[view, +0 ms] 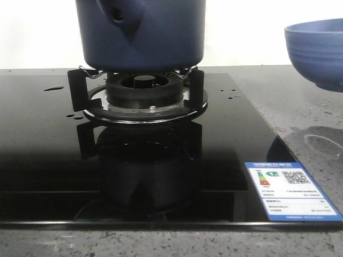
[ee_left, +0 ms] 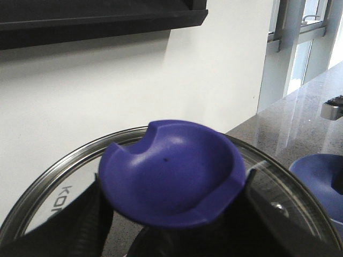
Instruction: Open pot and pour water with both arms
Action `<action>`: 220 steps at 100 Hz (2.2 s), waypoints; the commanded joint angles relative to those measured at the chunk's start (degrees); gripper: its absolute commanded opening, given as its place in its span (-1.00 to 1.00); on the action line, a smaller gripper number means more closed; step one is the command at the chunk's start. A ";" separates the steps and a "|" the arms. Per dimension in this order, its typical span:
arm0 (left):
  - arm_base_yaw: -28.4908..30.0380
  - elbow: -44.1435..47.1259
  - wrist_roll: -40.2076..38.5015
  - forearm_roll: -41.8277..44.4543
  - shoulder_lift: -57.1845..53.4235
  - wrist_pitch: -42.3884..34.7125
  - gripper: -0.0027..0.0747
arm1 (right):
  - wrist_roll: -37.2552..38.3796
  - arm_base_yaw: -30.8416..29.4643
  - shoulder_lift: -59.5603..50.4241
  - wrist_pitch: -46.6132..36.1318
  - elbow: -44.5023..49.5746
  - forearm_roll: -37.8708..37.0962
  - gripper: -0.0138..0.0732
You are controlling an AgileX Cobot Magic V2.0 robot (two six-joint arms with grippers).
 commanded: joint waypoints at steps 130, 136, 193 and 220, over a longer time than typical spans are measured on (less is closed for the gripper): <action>-4.48 -2.43 0.07 -3.92 -1.32 2.13 0.04 | -1.89 -0.29 -5.70 -0.90 -5.32 1.11 0.37; -5.33 -2.43 0.07 -3.78 -0.29 2.32 0.04 | -1.89 -0.29 -7.60 -0.90 -5.93 1.24 0.37; -6.57 -2.43 0.07 -2.76 7.15 5.50 0.04 | -1.89 -0.29 -14.16 -0.80 -5.94 1.83 0.37; -6.57 -2.43 0.49 0.61 8.34 5.63 0.04 | -1.89 -0.29 -14.16 -0.80 -5.94 2.21 0.37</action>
